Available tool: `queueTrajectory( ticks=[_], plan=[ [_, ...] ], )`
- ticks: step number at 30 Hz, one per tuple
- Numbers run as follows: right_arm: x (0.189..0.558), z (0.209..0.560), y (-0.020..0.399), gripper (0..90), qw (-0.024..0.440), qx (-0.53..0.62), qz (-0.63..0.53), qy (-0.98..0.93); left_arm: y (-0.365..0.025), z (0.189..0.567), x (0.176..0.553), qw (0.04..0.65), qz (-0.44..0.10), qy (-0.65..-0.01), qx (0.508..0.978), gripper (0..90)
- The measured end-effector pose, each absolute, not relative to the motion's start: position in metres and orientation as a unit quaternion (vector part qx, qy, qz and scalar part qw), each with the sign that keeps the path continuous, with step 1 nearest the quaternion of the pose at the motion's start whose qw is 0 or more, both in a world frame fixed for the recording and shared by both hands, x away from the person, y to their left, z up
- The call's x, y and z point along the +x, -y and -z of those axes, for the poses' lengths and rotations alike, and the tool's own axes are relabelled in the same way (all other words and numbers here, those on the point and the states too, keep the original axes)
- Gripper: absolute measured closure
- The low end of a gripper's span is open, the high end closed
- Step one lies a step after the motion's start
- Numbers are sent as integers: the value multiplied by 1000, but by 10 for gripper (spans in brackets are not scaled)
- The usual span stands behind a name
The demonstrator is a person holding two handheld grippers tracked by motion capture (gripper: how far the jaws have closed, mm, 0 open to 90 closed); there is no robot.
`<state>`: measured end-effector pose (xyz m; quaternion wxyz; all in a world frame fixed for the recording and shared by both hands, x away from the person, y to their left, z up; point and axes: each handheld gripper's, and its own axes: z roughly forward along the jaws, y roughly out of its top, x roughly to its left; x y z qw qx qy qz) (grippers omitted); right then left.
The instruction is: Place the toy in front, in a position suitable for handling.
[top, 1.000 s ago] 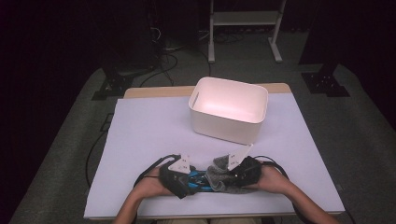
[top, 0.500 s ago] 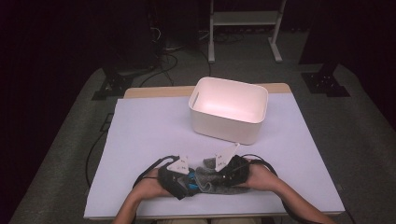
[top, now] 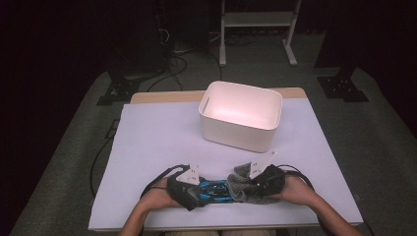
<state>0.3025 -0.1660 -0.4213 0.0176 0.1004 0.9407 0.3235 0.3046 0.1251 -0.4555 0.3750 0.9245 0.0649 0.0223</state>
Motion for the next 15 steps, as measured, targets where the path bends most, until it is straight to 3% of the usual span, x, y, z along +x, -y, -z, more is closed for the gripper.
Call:
queueTrajectory(
  ticks=[9, 15],
  plan=[
    [317, 414, 125, 766, 20, 76, -342, -936, -124, 454, 304, 371, -18, -71, 926, 230],
    [320, 418, 140, 765, 18, 93, -336, -937, -126, 456, 306, 380, -12, -72, 922, 230]
  ],
)
